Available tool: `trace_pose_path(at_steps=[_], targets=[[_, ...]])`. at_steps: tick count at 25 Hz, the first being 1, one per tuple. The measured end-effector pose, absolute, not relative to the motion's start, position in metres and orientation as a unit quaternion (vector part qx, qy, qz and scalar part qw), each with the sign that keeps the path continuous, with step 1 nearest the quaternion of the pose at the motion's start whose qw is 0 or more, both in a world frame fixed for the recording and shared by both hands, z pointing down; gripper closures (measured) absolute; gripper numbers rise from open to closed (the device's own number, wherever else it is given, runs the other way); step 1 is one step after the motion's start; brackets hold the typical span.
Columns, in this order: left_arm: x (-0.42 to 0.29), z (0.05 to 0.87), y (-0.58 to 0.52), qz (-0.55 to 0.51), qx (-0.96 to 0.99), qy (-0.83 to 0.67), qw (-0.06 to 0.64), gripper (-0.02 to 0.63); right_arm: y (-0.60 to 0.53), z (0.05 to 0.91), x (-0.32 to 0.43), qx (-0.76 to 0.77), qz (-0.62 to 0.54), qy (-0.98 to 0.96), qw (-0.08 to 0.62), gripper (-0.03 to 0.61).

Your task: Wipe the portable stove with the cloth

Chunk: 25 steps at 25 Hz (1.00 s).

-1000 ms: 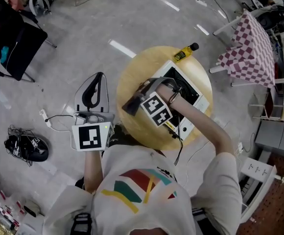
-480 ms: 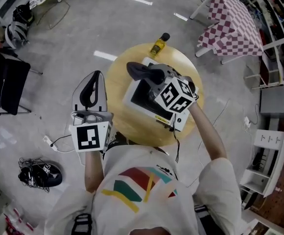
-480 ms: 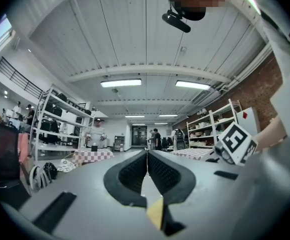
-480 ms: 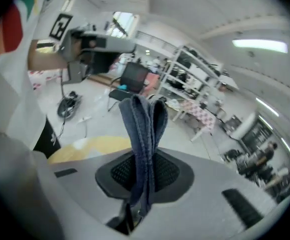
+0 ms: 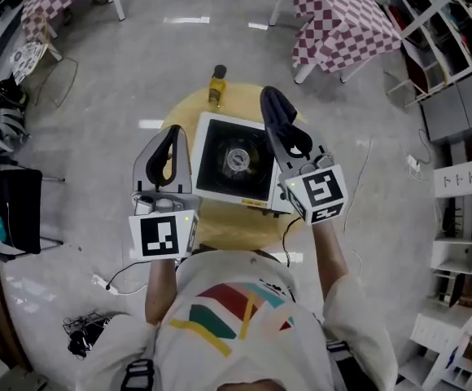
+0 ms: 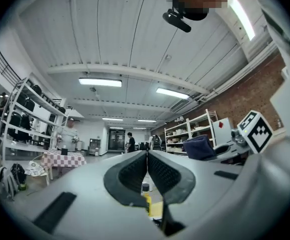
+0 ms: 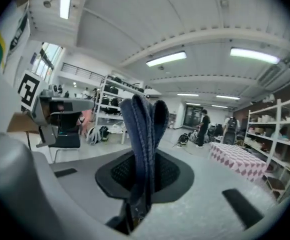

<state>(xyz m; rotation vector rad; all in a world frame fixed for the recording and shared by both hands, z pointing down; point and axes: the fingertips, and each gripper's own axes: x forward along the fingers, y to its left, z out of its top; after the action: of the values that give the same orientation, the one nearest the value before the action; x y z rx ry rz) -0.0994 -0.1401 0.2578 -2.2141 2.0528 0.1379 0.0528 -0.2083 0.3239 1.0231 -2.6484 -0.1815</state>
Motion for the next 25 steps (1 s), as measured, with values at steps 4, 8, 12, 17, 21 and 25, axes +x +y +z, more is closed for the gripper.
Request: trace_pose_path(at_steps=[4, 8, 12, 17, 21, 25], targets=[[-0.06, 0.264, -0.146, 0.024, -0.767, 0.639, 0.052, 0.607, -0.19, 0.317, 0.095, 0.43, -0.021, -0.9, 0.068, 0.543], [-0.034, 0.267, -0.15, 0.018, -0.786, 0.616, 0.053, 0.607, -0.174, 0.32, 0.12, 0.482, 0.003, -0.876, 0.019, 0.543], [-0.018, 0.262, -0.152, 0.023, -0.796, 0.603, 0.056, 0.607, -0.167, 0.324, 0.133, 0.508, 0.006, -0.861, 0.02, 0.543], [-0.006, 0.261, -0.154, 0.024, -0.801, 0.595, 0.055, 0.607, -0.166, 0.322, 0.138, 0.512, 0.004, -0.859, 0.022, 0.543], [-0.002, 0.263, -0.154, 0.022, -0.804, 0.592, 0.056, 0.607, -0.167, 0.324, 0.142, 0.517, 0.002, -0.856, 0.026, 0.543], [-0.002, 0.264, -0.155, 0.019, -0.803, 0.593, 0.057, 0.607, -0.168, 0.328, 0.144, 0.519, 0.004, -0.854, 0.03, 0.543]])
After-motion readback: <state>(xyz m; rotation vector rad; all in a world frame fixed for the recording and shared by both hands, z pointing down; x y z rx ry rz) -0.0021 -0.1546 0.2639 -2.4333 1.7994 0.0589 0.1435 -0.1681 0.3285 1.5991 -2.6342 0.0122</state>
